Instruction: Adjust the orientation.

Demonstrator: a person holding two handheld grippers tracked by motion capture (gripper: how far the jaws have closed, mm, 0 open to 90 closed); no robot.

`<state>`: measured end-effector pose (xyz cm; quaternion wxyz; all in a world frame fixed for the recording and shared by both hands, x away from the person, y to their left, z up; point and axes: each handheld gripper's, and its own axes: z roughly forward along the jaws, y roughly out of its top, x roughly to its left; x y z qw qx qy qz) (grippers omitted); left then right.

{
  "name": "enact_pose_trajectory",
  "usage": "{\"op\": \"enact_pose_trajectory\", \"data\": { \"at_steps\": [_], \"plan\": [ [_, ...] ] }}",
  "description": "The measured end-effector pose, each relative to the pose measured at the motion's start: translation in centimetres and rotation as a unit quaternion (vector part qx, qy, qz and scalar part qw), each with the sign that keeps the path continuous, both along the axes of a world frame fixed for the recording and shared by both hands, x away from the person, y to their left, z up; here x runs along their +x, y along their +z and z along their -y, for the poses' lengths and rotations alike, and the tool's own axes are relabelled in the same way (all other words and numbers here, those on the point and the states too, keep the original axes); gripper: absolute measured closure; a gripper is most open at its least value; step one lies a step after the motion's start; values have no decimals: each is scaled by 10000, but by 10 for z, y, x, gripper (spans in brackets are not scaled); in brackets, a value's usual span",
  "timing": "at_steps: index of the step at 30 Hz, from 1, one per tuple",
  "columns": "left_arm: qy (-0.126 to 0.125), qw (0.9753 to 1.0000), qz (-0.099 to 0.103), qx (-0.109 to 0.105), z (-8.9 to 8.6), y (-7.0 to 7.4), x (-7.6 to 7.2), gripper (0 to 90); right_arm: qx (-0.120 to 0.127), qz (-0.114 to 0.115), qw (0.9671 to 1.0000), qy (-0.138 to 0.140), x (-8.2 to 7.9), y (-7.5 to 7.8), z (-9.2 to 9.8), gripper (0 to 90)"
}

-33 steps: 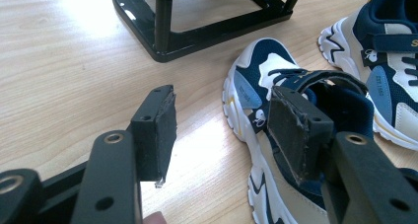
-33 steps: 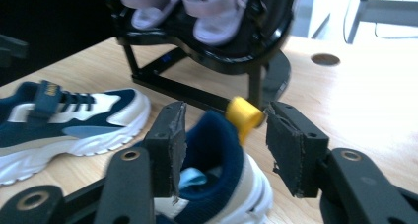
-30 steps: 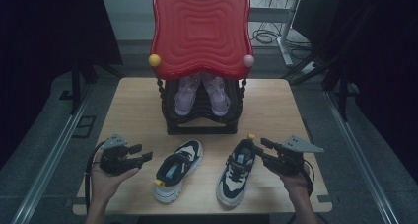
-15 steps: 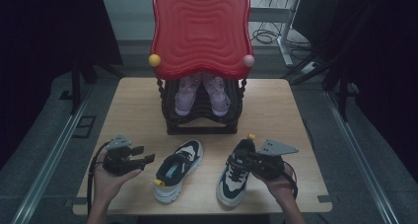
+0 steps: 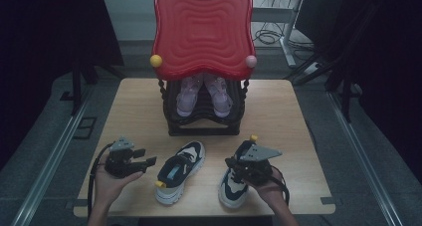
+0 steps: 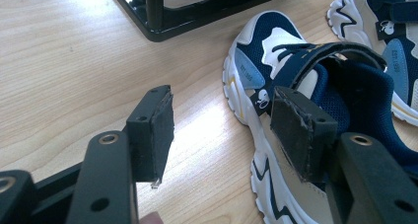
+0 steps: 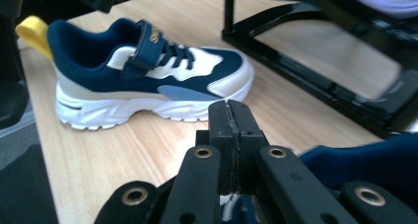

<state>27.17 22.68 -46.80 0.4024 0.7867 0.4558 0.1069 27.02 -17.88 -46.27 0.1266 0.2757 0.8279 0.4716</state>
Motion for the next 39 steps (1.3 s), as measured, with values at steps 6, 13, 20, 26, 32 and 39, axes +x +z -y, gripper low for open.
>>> {"op": "enact_pose_trajectory", "data": {
  "at_steps": [6,13,20,26,32,39],
  "plan": [
    [0,10000,-43,12,-1,-2,1,420,-309,-188,9989,291,-3,-11,-18,895],
    [-28,10000,-83,12,-2,-4,1,418,-651,-358,9965,394,-7,-22,-33,894],
    [-33,9999,-127,25,-2,-5,2,416,-909,-387,9944,369,-9,-26,-37,895],
    [-22,9999,-137,25,-4,-6,2,416,-1042,-450,9930,342,-13,-31,-37,895],
    [29,9999,-136,2,-7,-5,2,416,-1145,-512,9917,299,-14,-34,-34,896],
    [33,9999,-161,3,-7,-6,2,416,-1196,-495,9912,275,-19,-34,-30,896]
  ]
}}
